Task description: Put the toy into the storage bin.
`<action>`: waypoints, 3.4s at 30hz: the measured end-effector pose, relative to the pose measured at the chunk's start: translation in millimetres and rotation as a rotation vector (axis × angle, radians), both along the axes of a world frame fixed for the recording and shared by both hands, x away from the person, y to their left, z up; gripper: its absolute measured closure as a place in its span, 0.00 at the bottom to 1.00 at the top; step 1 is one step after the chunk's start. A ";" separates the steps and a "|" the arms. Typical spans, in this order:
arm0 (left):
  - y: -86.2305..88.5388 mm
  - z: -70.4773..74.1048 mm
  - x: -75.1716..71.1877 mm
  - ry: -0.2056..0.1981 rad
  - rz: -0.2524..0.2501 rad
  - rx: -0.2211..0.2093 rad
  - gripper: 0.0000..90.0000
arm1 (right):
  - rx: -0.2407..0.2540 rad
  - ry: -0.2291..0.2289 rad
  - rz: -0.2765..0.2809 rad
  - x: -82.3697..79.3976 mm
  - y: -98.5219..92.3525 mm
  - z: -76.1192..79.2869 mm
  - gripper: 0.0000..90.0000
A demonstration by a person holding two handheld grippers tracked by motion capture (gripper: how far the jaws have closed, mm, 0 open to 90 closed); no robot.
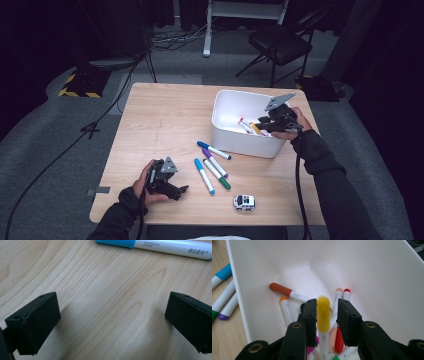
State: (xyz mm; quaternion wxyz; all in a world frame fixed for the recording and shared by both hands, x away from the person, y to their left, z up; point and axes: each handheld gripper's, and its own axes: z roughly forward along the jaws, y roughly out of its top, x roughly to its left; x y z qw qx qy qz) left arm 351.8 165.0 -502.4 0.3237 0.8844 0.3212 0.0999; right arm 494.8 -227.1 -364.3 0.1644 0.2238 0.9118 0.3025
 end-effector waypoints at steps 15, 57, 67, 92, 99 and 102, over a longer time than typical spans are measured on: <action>-0.2 0.0 0.4 0.002 -0.002 -0.001 0.00 | 0.338 -0.116 0.053 -47.8 -20.0 17.3 0.72; 0.1 -0.6 0.6 -0.021 -0.006 -0.006 0.00 | 0.139 0.010 0.208 -58.2 133.9 -112.9 0.75; 0.1 -0.6 0.6 -0.020 -0.006 -0.006 0.00 | 0.108 0.010 0.128 -49.3 141.7 -128.6 0.76; 0.3 -0.3 0.7 -0.026 -0.005 -0.002 0.00 | 0.167 0.124 0.161 -89.2 46.7 -128.7 0.83; -0.1 -0.6 1.8 -0.024 -0.014 -0.008 0.00 | 0.148 0.104 0.162 -100.7 4.0 -127.6 0.83; -0.1 -0.6 1.8 -0.024 -0.013 -0.007 0.00 | 0.152 0.093 0.145 -102.5 -8.8 -128.5 0.83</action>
